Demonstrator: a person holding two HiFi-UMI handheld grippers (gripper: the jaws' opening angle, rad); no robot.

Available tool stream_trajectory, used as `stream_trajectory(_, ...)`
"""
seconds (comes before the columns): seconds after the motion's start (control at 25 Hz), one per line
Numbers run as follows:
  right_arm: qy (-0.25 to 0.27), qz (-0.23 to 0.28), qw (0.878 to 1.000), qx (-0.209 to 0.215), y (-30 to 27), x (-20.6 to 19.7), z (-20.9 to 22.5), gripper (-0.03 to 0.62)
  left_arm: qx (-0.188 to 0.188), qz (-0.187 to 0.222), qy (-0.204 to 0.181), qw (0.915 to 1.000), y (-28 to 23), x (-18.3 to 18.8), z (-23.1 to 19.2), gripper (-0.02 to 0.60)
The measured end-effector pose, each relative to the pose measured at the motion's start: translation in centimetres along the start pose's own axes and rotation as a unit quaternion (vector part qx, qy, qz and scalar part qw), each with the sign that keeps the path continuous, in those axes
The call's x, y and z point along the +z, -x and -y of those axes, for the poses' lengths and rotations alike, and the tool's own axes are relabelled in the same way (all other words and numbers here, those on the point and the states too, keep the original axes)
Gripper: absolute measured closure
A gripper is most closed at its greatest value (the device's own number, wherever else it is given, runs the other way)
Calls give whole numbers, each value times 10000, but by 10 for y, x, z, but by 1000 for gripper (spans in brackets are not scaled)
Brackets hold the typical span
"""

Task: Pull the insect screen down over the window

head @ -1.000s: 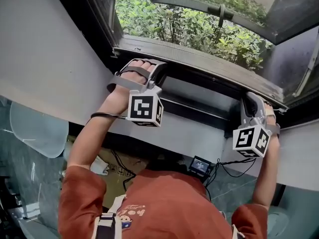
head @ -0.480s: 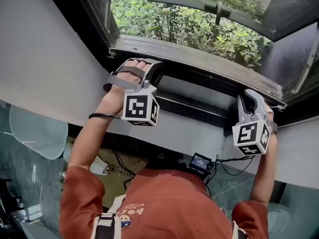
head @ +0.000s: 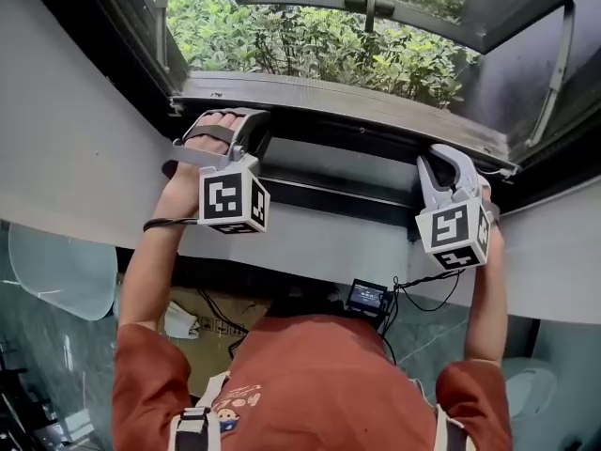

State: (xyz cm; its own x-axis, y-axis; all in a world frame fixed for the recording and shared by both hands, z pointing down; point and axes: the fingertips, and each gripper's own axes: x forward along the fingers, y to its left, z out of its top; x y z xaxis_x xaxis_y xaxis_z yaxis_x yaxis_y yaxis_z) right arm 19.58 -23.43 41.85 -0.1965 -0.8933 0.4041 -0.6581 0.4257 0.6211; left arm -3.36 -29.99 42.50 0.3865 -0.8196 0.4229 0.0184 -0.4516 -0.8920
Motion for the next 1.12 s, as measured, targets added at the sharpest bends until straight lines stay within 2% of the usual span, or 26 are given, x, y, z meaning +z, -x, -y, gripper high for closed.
stream_trajectory(0.28, -84, 41, 9998, 174, 0, -2, 2, 530, -98, -33, 9, 9999, -1, 2, 0, 560)
stream_trajectory(0.72, 255, 133, 9996, -45, 1, -1, 0, 503, -19, 3, -27, 10000, 0, 2, 0, 558)
stream_trajectory(0.96, 248, 127, 9996, 68, 1, -1, -2, 484, -123, 21, 56, 9999, 3, 3, -2, 505)
stream_trajectory(1.12, 198, 165, 9996, 87, 2, -1, -4, 467, -129, 5, 50, 9999, 3, 2, 0, 499)
